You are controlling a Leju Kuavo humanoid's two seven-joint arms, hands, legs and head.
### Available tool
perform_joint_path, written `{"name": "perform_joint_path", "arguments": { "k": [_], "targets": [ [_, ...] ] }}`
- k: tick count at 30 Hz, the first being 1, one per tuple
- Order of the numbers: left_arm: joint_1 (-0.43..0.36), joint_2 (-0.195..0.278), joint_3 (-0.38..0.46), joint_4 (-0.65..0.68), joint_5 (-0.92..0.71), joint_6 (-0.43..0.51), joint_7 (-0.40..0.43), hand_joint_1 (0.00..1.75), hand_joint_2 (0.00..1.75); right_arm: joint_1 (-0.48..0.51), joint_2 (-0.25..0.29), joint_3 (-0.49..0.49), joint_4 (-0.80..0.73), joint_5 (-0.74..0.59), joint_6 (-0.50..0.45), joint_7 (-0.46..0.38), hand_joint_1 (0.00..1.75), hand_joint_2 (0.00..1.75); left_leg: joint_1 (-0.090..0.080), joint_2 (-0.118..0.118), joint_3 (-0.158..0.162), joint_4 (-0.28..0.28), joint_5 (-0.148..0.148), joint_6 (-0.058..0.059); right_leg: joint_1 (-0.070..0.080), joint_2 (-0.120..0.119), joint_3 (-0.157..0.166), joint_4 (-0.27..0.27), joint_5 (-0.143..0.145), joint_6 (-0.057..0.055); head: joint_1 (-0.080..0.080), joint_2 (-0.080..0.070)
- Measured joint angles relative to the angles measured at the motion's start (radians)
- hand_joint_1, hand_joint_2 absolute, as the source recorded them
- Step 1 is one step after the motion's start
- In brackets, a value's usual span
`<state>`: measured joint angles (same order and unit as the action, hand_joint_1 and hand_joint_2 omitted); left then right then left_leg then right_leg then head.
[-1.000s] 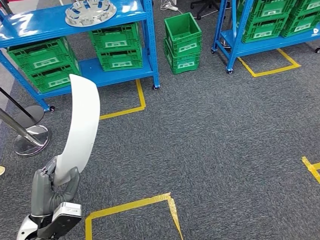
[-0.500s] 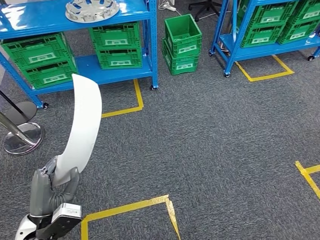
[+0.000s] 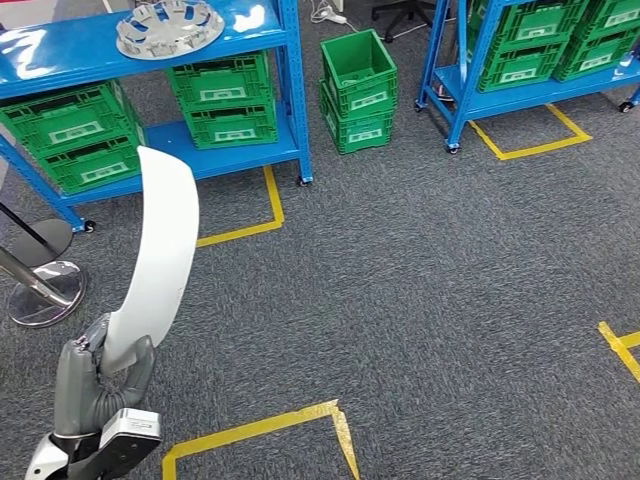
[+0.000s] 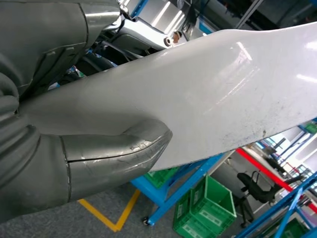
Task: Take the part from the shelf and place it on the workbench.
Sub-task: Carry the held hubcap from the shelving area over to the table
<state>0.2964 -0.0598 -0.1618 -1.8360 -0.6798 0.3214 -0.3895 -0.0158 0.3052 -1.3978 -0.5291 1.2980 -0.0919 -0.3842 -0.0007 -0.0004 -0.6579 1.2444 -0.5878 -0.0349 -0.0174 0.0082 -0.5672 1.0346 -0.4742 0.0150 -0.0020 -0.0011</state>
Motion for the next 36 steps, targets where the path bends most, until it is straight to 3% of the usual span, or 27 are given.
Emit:
{"name": "perform_joint_path", "arguments": {
  "k": [1, 2, 3, 5, 6, 8, 11, 13, 16, 17, 18, 20, 21, 23, 26, 28, 31, 32, 33, 35, 36],
  "targets": [
    [0.001, -0.001, 0.003, 0.0, -0.002, -0.002, 0.0, 1.75, 1.75, 0.0, 0.0, 0.0, 0.0, 0.0, 0.0, 0.0, 0.0, 0.0, 0.003, 0.0, -0.029, 0.038, 0.001, -0.002, -0.001, 0.001, 0.005, 0.0, -0.005, 0.001, 0.0, 0.0],
    [0.002, -0.003, 0.005, 0.0, -0.003, -0.003, 0.0, 1.75, 1.75, 0.0, 0.0, 0.0, 0.0, 0.0, 0.0, 0.0, 0.0, 0.0, 0.005, 0.0, -0.04, 0.038, 0.024, -0.003, -0.002, 0.002, 0.012, 0.0, -0.011, 0.002, 0.0, 0.0],
    [0.002, -0.004, 0.006, -0.001, -0.003, -0.003, 0.0, 1.75, 1.75, 0.0, 0.0, 0.0, 0.0, 0.0, 0.0, 0.0, 0.0, 0.0, 0.007, 0.0, -0.031, 0.0, 0.064, -0.002, -0.003, 0.003, 0.022, 0.0, -0.017, 0.005, 0.0, 0.0],
    [0.002, -0.006, 0.008, -0.002, -0.004, -0.004, 0.0, 1.75, 1.75, 0.0, 0.0, -0.001, 0.0, 0.0, 0.0, 0.0, 0.0, 0.0, 0.007, 0.0, 0.018, -0.132, 0.149, 0.0, -0.005, 0.006, 0.037, -0.001, -0.032, 0.014, -0.001, 0.0],
    [0.001, -0.007, 0.008, -0.004, -0.004, -0.004, 0.0, 1.75, 1.75, -0.002, -0.001, -0.001, 0.0, 0.001, 0.0, -0.001, 0.0, 0.0, 0.007, 0.0, 0.04, -0.186, 0.168, 0.003, -0.004, 0.007, 0.041, -0.002, -0.04, 0.021, -0.002, 0.0],
    [0.002, -0.009, 0.008, -0.006, -0.004, -0.005, 0.0, 1.75, 1.75, -0.003, -0.001, -0.002, 0.0, 0.001, 0.001, -0.001, 0.0, 0.0, 0.004, -0.001, 0.062, -0.238, 0.161, 0.014, -0.003, 0.008, 0.052, -0.008, -0.048, 0.037, -0.002, 0.0],
    [0.004, -0.014, 0.011, -0.012, -0.008, -0.013, 0.0, 1.75, 1.75, -0.003, 0.0, -0.002, 0.0, 0.003, 0.001, -0.001, 0.0, 0.0, 0.005, -0.005, 0.083, -0.254, 0.154, 0.037, -0.004, 0.002, 0.071, -0.004, -0.055, 0.058, 0.004, 0.0],
    [0.006, -0.021, 0.014, -0.016, -0.012, -0.022, 0.0, 1.75, 1.75, -0.007, 0.0, -0.003, 0.0, 0.007, 0.003, -0.001, 0.0, 0.0, 0.005, -0.005, 0.099, -0.257, 0.149, 0.049, -0.003, -0.001, 0.028, 0.076, -0.09, 0.061, 0.008, 0.0],
    [0.007, -0.028, 0.018, -0.018, -0.016, -0.03, -0.001, 1.75, 1.75, -0.007, -0.001, -0.004, 0.0, 0.012, 0.005, -0.001, 0.0, 0.0, -0.001, -0.005, 0.115, -0.256, 0.131, 0.06, 0.001, -0.001, -0.098, 0.259, -0.149, 0.058, 0.012, 0.0],
    [0.007, -0.029, 0.02, -0.018, -0.017, -0.033, -0.001, 1.75, 1.75, -0.005, -0.001, -0.004, 0.0, 0.013, 0.005, -0.001, 0.0, 0.0, -0.003, -0.006, 0.124, -0.256, 0.123, 0.06, 0.003, -0.001, -0.12, 0.27, -0.143, 0.058, 0.012, 0.0],
    [0.008, -0.031, 0.022, -0.018, -0.019, -0.035, -0.001, 1.75, 1.75, -0.004, -0.001, -0.004, 0.0, 0.013, 0.005, -0.001, 0.0, 0.0, -0.004, -0.008, 0.137, -0.256, 0.114, 0.06, 0.004, -0.001, -0.123, 0.244, -0.115, 0.056, 0.012, 0.0],
    [0.008, -0.035, 0.027, -0.021, -0.023, -0.042, -0.001, 1.75, 1.75, -0.003, -0.002, -0.004, 0.0, 0.014, 0.005, -0.001, 0.0, 0.0, -0.006, -0.009, 0.166, -0.256, 0.093, 0.057, 0.009, -0.003, -0.092, 0.119, -0.016, 0.048, 0.012, 0.0],
    [0.008, -0.038, 0.029, -0.022, -0.025, -0.046, 0.0, 1.75, 1.75, -0.003, -0.003, -0.004, 0.0, 0.015, 0.005, 0.0, 0.0, 0.0, -0.007, -0.009, 0.177, -0.256, 0.083, 0.053, 0.012, -0.004, -0.076, 0.063, 0.014, 0.041, 0.012, 0.0],
    [0.008, -0.042, 0.033, -0.026, -0.029, -0.054, 0.0, 1.75, 1.75, -0.005, -0.003, -0.005, 0.0, 0.015, 0.006, 0.0, 0.0, 0.0, -0.01, -0.01, 0.187, -0.257, 0.071, 0.042, 0.017, -0.006, -0.06, 0.011, 0.04, 0.025, 0.011, 0.0],
    [0.009, -0.049, 0.039, -0.036, -0.035, -0.068, -0.001, 1.75, 1.75, -0.007, -0.004, -0.005, 0.0, 0.016, 0.009, 0.001, 0.0, 0.0, -0.011, -0.01, 0.19, -0.246, 0.068, 0.026, 0.012, -0.004, -0.043, 0.0, 0.048, 0.009, 0.01, 0.0],
    [0.008, -0.058, 0.048, -0.043, -0.041, -0.084, -0.007, 1.75, 1.75, -0.009, -0.005, -0.005, 0.0, 0.017, 0.017, 0.002, 0.0, 0.0, -0.009, -0.009, 0.15, -0.172, 0.043, 0.014, 0.004, -0.001, -0.03, -0.008, 0.047, 0.003, 0.006, 0.0],
    [0.008, -0.072, 0.062, -0.046, -0.049, -0.102, -0.015, 1.75, 1.75, -0.013, -0.005, -0.005, 0.0, 0.019, 0.024, 0.005, 0.0, 0.0, 0.001, -0.008, 0.038, -0.006, -0.027, -0.003, 0.0, 0.008, -0.023, -0.011, 0.039, -0.001, 0.004, 0.0],
    [0.009, -0.075, 0.066, -0.046, -0.051, -0.105, -0.016, 1.75, 1.75, -0.014, -0.005, -0.006, 0.0, 0.019, 0.024, 0.006, 0.0, 0.0, 0.005, -0.008, 0.016, 0.011, -0.026, -0.006, -0.002, 0.014, -0.019, -0.011, 0.036, 0.0, 0.004, 0.0],
    [0.009, -0.078, 0.069, -0.046, -0.053, -0.107, -0.017, 1.75, 1.75, -0.014, -0.005, -0.006, 0.0, 0.019, 0.024, 0.006, 0.0, 0.0, 0.009, -0.008, 0.011, -0.007, -0.001, -0.009, -0.004, 0.021, -0.015, -0.011, 0.032, 0.002, 0.004, 0.0],
    [0.01, -0.084, 0.076, -0.049, -0.056, -0.113, -0.018, 1.75, 1.75, -0.017, -0.005, -0.006, 0.0, 0.019, 0.025, 0.007, 0.0, 0.0, 0.016, -0.019, 0.045, -0.124, 0.093, -0.015, -0.009, 0.039, -0.005, -0.011, 0.027, 0.008, 0.004, 0.0],
    [0.01, -0.087, 0.079, -0.05, -0.057, -0.115, -0.018, 1.75, 1.75, -0.018, -0.005, -0.006, 0.0, 0.019, 0.025, 0.008, 0.0, 0.0, 0.019, -0.031, 0.066, -0.188, 0.126, -0.016, -0.01, 0.049, -0.003, -0.009, 0.025, 0.012, 0.003, 0.0]
  ]
}}
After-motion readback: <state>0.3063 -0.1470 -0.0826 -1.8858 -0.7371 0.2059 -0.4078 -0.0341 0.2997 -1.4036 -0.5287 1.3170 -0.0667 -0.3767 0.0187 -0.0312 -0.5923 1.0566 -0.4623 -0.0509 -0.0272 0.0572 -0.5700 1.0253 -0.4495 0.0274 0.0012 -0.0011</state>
